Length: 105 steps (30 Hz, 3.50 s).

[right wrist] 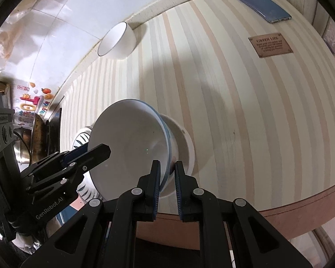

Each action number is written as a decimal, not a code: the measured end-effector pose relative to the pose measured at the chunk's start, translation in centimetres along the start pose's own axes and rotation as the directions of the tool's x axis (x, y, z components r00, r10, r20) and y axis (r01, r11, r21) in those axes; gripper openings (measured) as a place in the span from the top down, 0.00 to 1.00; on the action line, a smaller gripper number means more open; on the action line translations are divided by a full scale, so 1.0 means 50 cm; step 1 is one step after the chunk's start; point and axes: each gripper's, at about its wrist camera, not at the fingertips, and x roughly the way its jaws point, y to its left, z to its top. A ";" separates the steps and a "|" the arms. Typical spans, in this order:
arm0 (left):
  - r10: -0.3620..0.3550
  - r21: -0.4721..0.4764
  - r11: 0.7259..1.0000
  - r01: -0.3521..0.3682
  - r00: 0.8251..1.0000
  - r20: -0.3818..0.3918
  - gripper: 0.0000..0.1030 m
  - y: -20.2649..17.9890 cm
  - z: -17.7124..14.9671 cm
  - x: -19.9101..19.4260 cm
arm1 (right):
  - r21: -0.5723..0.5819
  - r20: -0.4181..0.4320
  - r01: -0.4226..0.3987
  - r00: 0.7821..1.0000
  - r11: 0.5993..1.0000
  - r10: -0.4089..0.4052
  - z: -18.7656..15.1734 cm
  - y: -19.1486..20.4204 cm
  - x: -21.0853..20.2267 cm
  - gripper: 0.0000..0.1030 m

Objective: Organize plates and bowls
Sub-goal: 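Lift the nested bowls with both grippers toward the black-rimmed bowl, then lower the nested bowls into the black-rimmed white bowl with both grippers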

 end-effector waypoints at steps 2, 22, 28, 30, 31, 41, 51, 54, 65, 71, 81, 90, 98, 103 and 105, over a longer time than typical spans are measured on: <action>0.003 -0.002 1.000 -0.003 1.000 -0.004 0.77 0.002 -0.001 0.005 | 0.000 -0.006 0.003 1.000 1.000 -0.003 -0.002 -0.001 0.006 0.86; 0.029 0.014 1.000 -0.028 0.998 -0.054 0.77 0.001 0.001 0.045 | -0.009 -0.042 0.038 0.998 0.999 -0.038 0.010 0.002 0.040 0.86; 0.036 0.025 0.999 -0.035 0.997 -0.063 0.77 -0.002 -0.004 0.053 | -0.021 -0.051 0.065 0.997 0.998 -0.066 0.017 0.011 0.042 0.84; 0.031 0.023 0.999 -0.030 0.997 -0.066 0.77 -0.001 -0.006 0.052 | -0.034 -0.056 0.079 0.995 0.996 -0.081 0.019 0.015 0.043 0.84; 0.027 0.018 1.000 -0.025 0.997 -0.071 0.77 0.001 -0.007 0.051 | -0.039 -0.059 0.082 0.995 0.996 -0.084 0.022 0.016 0.043 0.84; 0.011 -0.076 0.997 -0.004 0.995 0.094 0.68 0.076 0.078 -0.080 | -0.023 -0.012 -0.039 0.999 0.999 0.039 0.104 0.040 -0.044 0.69; 0.064 -0.373 0.928 -0.018 0.992 0.111 0.68 0.333 0.294 0.004 | -0.064 0.094 -0.106 0.989 0.992 0.112 0.394 0.155 0.043 0.48; 0.031 -0.413 0.911 -0.001 0.997 0.066 0.68 0.381 0.348 0.063 | -0.057 0.081 -0.094 0.992 0.994 0.099 0.475 0.178 0.114 0.48; -0.019 -0.397 0.917 0.027 1.000 0.022 0.87 0.412 0.410 0.174 | -0.049 -0.019 -0.094 0.996 0.994 0.093 0.593 0.194 0.283 0.83; 0.007 -0.365 0.931 0.001 1.000 0.020 0.87 0.390 0.406 0.173 | -0.065 0.005 -0.074 0.997 0.995 0.074 0.585 0.191 0.291 0.85; 0.010 -0.317 0.948 0.006 0.999 0.048 0.87 0.337 0.385 0.127 | -0.083 0.031 -0.052 0.998 0.995 0.055 0.556 0.182 0.234 0.85; -0.012 -0.252 0.967 0.033 0.997 0.083 0.87 0.249 0.309 0.023 | -0.103 0.063 -0.059 0.996 0.993 0.066 0.453 0.184 0.118 0.85; -0.044 -0.191 0.980 0.064 0.994 0.103 0.87 0.177 0.218 -0.069 | -0.114 0.084 -0.046 0.995 0.992 0.056 0.297 0.174 0.003 0.85; -0.060 -0.154 0.985 0.075 0.993 0.102 0.87 0.131 0.162 -0.103 | -0.089 0.082 -0.045 0.995 0.995 0.052 0.202 0.148 -0.046 0.85; -0.064 -0.141 0.987 0.076 0.994 0.092 0.87 0.114 0.134 -0.109 | -0.068 0.084 -0.048 0.995 0.997 0.053 0.174 0.137 -0.054 0.85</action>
